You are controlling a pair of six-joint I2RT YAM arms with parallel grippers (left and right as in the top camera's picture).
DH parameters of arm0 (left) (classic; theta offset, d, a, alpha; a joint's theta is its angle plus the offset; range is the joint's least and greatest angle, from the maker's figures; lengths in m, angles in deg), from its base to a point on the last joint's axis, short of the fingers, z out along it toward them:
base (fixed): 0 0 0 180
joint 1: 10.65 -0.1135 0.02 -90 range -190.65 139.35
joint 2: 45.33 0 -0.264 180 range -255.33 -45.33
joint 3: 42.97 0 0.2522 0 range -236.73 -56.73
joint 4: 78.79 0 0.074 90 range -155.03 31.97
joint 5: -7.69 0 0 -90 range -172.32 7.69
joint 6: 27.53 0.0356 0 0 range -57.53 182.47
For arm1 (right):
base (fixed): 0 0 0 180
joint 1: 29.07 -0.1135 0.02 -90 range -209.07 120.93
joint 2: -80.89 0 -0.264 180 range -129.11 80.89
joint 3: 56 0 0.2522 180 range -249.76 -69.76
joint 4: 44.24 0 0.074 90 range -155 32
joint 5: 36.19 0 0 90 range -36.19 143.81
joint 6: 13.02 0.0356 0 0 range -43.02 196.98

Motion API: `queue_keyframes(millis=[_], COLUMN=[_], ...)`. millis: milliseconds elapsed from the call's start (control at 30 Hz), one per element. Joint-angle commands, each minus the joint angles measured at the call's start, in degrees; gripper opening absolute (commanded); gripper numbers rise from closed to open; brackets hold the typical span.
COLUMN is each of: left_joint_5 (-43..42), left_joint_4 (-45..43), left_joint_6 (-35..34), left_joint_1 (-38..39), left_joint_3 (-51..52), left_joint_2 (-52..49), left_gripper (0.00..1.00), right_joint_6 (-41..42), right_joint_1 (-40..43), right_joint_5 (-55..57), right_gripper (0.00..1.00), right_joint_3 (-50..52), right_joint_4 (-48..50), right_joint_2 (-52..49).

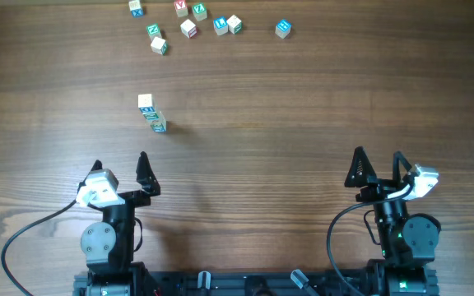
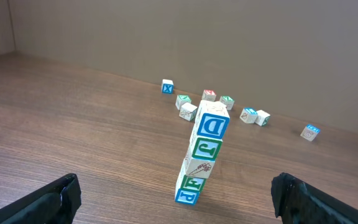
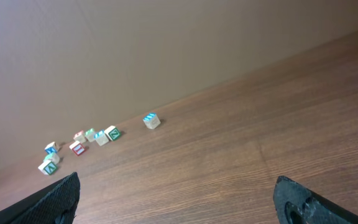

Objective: Form a tower

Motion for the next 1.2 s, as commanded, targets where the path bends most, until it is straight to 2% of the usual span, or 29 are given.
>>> queue_keyframes(millis=[0, 300, 400, 1167], left_joint_5=[0.1, 0.1, 0.1, 0.1], left_joint_4=[0.3, 0.3, 0.3, 0.3], left_joint_6=[-0.1, -0.1, -0.1, -0.1], left_joint_1=[0.1, 0.1, 0.1, 0.1], left_joint_3=[0.0, 0.0, 0.0, 0.0], left_joint_2=[0.5, 0.5, 0.5, 0.5], left_gripper=[1.0, 1.0, 1.0, 1.0], right_joint_6=[-0.3, -0.3, -0.3, -0.4], right_joint_1=[0.2, 0.2, 0.2, 0.2], right_joint_5=[0.2, 0.1, 0.2, 0.1], right_gripper=[1.0, 1.0, 1.0, 0.99], right_joint_3=[0.1, 0.1, 0.1, 0.1], right_joint_4=[0.1, 0.1, 0.1, 0.1], right_joint_2=[0.5, 0.5, 3.2, 1.7])
